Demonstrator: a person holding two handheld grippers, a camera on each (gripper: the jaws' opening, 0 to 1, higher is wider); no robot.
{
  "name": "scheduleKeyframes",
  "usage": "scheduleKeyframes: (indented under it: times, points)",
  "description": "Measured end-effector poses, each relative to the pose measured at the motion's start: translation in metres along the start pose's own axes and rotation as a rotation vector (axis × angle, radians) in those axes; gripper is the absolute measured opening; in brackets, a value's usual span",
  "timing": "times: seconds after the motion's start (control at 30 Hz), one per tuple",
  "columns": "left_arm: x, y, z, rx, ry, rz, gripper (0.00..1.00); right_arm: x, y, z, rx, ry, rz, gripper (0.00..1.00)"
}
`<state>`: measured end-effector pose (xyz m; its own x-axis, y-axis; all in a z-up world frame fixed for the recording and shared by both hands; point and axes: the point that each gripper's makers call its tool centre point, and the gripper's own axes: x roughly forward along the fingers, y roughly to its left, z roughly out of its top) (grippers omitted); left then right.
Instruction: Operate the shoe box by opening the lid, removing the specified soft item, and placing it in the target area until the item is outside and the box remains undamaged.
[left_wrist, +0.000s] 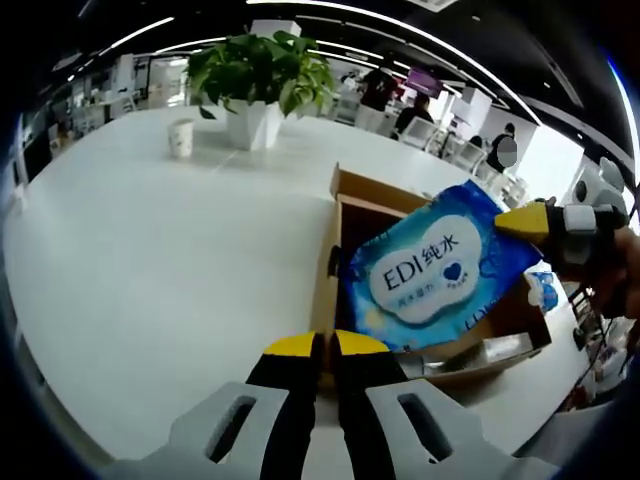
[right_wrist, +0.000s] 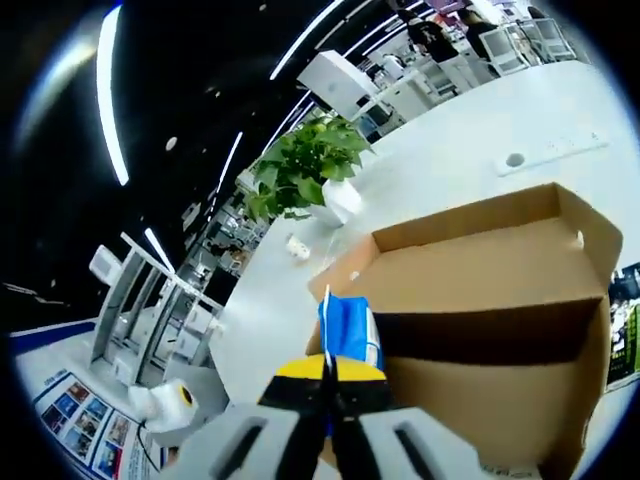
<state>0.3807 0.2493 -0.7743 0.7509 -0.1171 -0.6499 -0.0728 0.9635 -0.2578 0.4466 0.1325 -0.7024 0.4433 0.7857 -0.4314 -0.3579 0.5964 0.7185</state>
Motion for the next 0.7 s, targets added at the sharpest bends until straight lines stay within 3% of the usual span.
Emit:
scheduleKeyframes:
  times: [0.7]
  points:
    - [0.0,-0.002,0.001,-0.002,-0.004,-0.002,0.03,-0.016,0.02,0.019,-0.023,-0.03,0.055,0.0]
